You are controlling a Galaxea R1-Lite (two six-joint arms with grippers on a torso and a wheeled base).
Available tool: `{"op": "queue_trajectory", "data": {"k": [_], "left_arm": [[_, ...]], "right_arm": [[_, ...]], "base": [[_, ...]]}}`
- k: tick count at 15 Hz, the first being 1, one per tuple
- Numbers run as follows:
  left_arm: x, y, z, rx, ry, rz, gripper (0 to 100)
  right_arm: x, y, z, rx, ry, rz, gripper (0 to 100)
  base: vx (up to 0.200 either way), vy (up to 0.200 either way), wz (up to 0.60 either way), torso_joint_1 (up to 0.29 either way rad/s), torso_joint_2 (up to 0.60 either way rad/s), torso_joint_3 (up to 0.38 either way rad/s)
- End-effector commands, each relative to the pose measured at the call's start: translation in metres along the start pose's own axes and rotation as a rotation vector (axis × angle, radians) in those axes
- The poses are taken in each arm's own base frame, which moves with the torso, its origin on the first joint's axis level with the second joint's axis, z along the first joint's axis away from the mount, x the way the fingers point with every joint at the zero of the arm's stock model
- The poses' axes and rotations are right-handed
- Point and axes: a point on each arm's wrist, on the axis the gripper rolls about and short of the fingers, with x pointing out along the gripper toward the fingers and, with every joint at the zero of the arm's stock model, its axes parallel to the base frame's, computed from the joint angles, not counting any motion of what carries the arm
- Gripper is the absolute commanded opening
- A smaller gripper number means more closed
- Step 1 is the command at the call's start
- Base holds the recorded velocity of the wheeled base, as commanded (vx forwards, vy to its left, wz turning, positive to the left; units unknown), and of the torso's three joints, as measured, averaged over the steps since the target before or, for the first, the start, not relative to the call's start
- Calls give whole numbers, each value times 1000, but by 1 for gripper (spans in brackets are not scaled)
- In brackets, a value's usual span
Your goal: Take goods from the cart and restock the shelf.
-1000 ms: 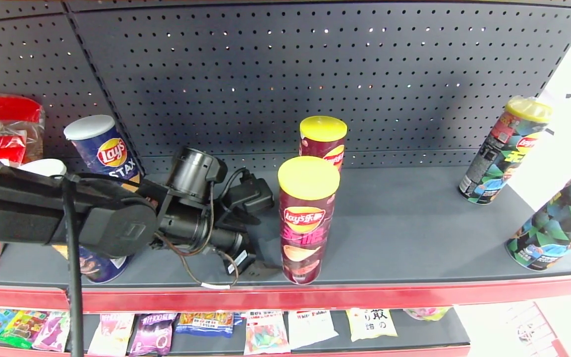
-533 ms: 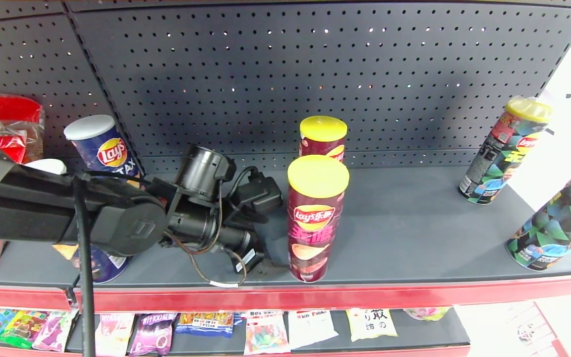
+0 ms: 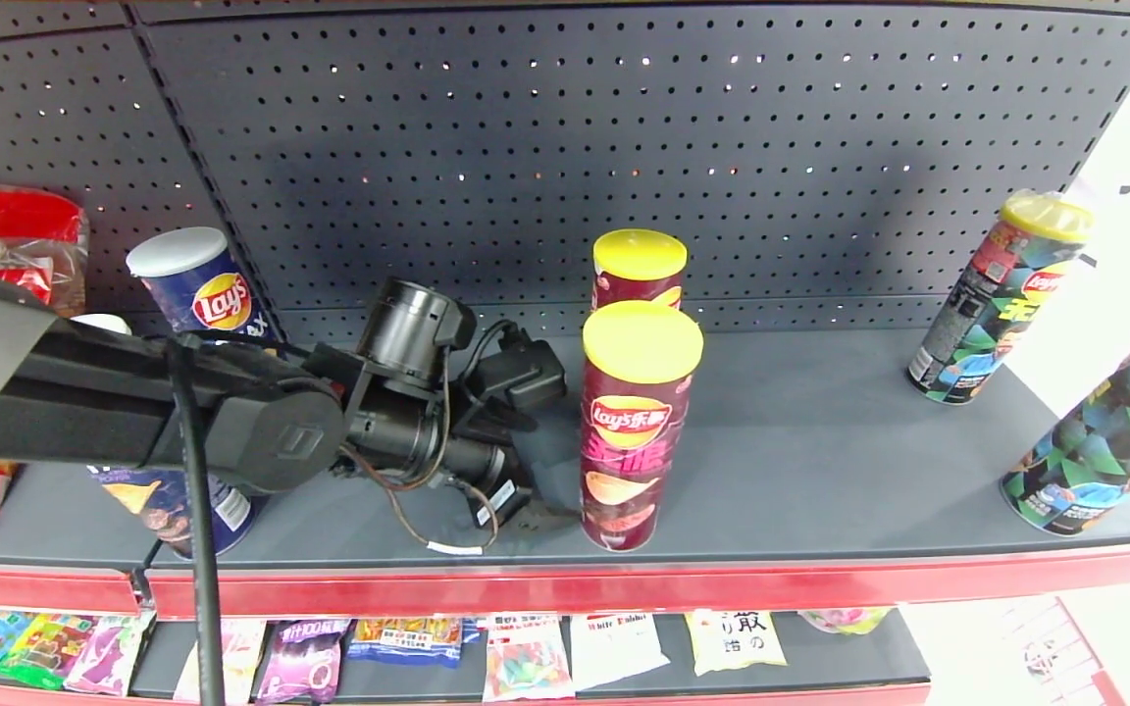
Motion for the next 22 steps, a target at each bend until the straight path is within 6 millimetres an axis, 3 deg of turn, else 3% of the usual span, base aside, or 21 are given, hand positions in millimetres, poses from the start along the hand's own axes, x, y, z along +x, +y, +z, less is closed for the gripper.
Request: {"op": "queue_trajectory", "data": {"k": [1, 19, 20, 22], "left_arm": [[1, 0, 0, 1, -1, -2, 100], [5, -3, 6, 16, -7, -4, 100], [2, -2, 6, 15, -11, 2, 100], [-26, 2, 8, 2, -42, 51, 100]], "right_arm": [[0, 0, 0, 0, 0, 1, 100], [0, 0, 0, 0, 0, 1, 100], [0, 0, 0, 0, -1, 1, 100], [0, 0, 0, 0, 0, 1, 100]], "base": [[0, 0, 0, 0, 0, 0], [0, 0, 0, 0, 0, 0], [0, 0, 0, 0, 0, 0], [0, 0, 0, 0, 0, 0]]}}
